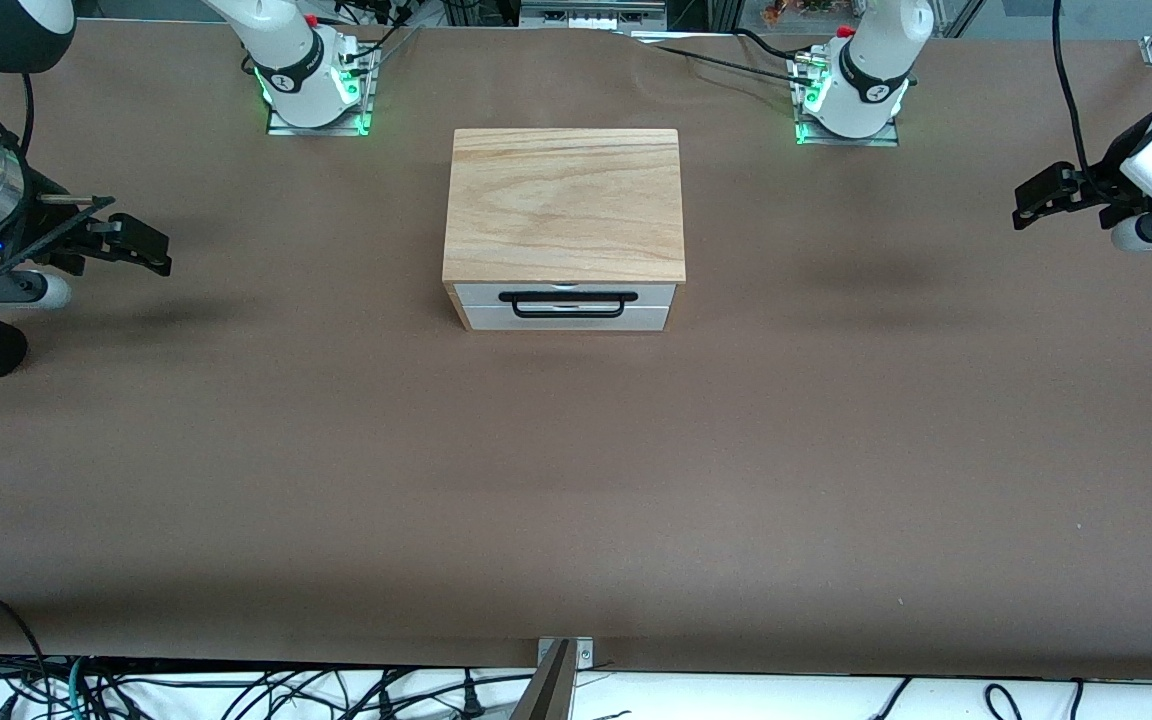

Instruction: Pull top drawer with both arms simultaneously

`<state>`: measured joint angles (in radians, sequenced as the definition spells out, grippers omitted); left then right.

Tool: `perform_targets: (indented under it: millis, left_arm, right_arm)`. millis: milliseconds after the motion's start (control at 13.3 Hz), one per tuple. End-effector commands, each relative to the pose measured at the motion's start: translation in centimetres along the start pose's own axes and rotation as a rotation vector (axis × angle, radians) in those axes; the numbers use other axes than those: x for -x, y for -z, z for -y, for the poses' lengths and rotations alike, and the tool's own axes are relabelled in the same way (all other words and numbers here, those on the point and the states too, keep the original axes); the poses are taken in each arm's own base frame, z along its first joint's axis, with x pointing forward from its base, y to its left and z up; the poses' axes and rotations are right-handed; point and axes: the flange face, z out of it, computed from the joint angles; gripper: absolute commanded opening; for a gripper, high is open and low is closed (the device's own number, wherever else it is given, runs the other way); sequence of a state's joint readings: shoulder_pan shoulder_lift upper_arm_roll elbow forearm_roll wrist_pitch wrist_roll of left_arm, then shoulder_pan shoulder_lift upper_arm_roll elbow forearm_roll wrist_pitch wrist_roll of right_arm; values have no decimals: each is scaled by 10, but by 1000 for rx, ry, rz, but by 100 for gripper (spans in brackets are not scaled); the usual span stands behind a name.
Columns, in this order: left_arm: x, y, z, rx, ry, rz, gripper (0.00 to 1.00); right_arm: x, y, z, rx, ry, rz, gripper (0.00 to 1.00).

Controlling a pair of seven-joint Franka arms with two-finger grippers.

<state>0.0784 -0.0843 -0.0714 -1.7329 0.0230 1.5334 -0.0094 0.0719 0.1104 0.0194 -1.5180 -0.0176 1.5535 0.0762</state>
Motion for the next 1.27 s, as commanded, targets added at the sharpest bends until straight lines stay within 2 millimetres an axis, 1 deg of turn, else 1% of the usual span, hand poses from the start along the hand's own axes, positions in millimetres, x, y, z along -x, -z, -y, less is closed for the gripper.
perform_targets:
  millis: [0,1200]
  left_arm:
    - [4,0,1,24,-9,2,100]
    - [5,2,-2,22,-3,-4,100]
  right_arm:
    - [1,6,1,-12,-10,-6,100]
    - [2,6,1,-12,-4,-5,100]
